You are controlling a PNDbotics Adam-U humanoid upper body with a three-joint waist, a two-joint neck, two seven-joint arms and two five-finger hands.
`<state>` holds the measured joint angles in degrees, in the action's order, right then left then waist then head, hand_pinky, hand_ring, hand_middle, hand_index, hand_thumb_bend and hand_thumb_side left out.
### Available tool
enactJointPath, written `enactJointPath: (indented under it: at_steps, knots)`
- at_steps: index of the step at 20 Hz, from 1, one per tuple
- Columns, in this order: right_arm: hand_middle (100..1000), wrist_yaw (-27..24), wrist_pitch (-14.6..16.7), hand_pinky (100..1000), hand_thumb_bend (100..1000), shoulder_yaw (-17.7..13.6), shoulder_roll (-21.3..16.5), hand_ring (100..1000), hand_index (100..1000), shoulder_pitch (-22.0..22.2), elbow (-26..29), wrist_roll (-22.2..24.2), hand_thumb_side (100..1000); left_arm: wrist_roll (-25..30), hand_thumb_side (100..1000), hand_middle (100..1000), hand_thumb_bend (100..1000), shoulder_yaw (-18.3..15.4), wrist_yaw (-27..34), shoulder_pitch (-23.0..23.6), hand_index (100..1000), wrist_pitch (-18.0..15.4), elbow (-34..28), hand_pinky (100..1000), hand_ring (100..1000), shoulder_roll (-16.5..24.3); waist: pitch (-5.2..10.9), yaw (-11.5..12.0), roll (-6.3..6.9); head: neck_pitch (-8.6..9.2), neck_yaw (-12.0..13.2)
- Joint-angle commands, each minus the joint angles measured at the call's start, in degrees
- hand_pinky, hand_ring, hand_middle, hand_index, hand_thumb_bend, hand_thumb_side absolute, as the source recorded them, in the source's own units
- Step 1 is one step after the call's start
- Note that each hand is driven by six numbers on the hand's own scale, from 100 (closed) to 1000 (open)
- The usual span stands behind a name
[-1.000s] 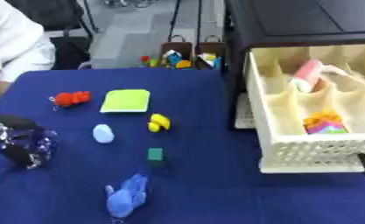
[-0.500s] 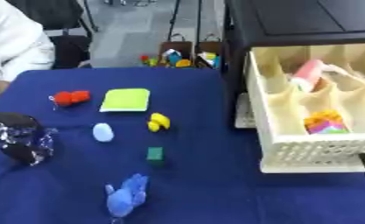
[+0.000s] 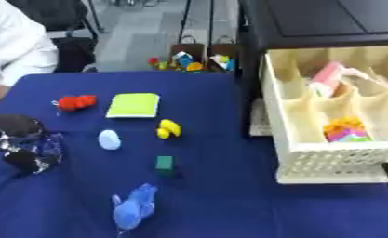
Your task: Pick up objects from table and place into drawer.
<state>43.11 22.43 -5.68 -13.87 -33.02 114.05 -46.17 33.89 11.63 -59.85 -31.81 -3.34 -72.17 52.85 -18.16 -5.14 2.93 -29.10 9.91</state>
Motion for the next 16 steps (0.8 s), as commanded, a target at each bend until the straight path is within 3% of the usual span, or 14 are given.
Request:
enactJointPath:
  at_steps: [1,5,16]
  knots:
    - [647,-0.5,0.7,599,100,-0.3,-1.1,656,759,-0.5,0.5,-0.8,1000,-0.2,616,696,237,-0.1,0.6,-0.7,710,-0.3,-0.2,598,689,1.3,1.22,0.2,-0.10,-0.11,0.3]
    - [647,-0.5,0.6,600,100,-0.3,-1.1,655,759,-0.3,0.5,-0.9,1000,0.8,617,673,215,-0.2,2.0,-0.9,678,-0.1,-0.8,596,678,2.0,1.66,0.4,-0.05,-0.35,0.3]
    - [648,-0.5,0.6,601,100,-0.2,-0.9,655,759,0.0,0.5,-1.0,1000,2.9,627,707,156,-1.6,4.7,-0.7,708,2.0,-3.6,597,685,4.3,2.82,1.0,-0.03,-1.24,0.2]
